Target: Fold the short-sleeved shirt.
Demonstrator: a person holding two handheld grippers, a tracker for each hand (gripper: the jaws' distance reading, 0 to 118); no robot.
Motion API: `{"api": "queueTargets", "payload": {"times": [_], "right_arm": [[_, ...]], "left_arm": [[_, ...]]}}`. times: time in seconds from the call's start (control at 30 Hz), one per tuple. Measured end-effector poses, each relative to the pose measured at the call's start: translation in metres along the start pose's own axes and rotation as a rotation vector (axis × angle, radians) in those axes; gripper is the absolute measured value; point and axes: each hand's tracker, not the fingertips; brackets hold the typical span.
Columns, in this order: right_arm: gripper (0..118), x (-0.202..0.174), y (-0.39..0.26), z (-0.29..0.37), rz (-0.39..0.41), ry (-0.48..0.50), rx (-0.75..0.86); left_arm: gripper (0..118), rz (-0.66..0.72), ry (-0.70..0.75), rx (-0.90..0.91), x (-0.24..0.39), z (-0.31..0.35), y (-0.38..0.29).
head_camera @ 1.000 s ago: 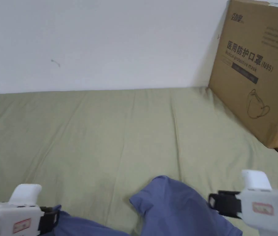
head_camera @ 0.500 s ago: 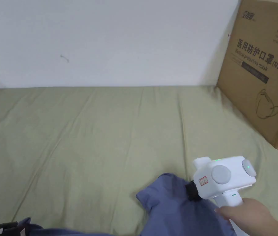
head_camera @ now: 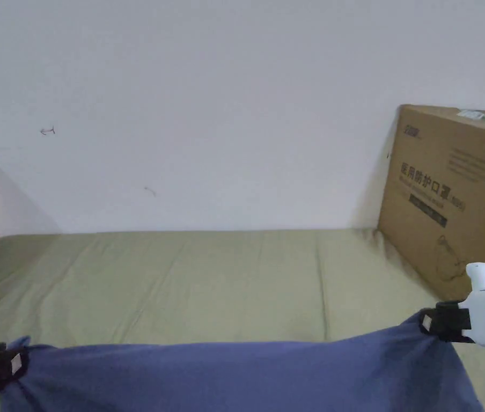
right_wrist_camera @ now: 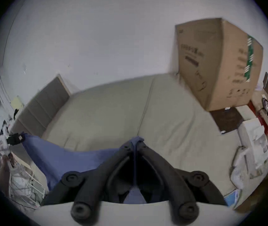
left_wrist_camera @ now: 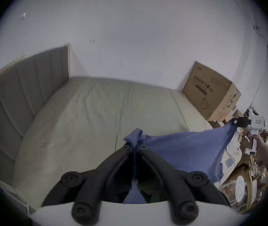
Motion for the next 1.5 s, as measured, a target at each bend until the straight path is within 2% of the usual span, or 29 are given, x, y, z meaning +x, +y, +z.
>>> {"api": "queueTargets", "payload": {"times": [0.1, 0.23, 0.43, 0.6, 0.7, 0.83, 1.23, 1.37, 1.5], "right_arm": [[1, -0.005, 0.019, 0.057, -0.015, 0.026, 0.088], [1, -0.03, 0.047, 0.116, 0.041, 0.004, 0.171], [1, -0.049, 0.111, 0.164, 0.077, -0.055, 0.273], [1, -0.07, 0.169, 0.181, 0.131, -0.102, 0.34], [1, -0.078, 0.202, 0.172, 0.125, -0.138, 0.36], [1, -0.091, 0.242, 0.15, 0.164, -0.198, 0.391], [1, -0.118, 0.333, 0.077, 0.217, -0.269, 0.561], [1, -0.121, 0.335, 0.05, 0.244, -0.292, 0.62], [1, -0.112, 0.306, 0.004, 0.282, -0.316, 0.612]], "left_arm": [[2, -0.024, -0.038, 0.074, 0.012, 0.035, 0.026], [2, -0.077, -0.043, 0.151, 0.042, 0.077, 0.057], [2, -0.074, -0.067, 0.236, 0.058, 0.108, 0.109], [2, -0.056, -0.054, 0.287, 0.058, 0.106, 0.156], [2, 0.019, -0.042, 0.328, 0.058, 0.092, 0.182], [2, 0.035, -0.022, 0.354, 0.067, 0.069, 0.207], [2, 0.107, 0.016, 0.46, 0.046, -0.021, 0.284], [2, 0.119, 0.018, 0.51, 0.039, -0.045, 0.29], [2, 0.104, 0.055, 0.503, 0.029, -0.079, 0.271]]}}
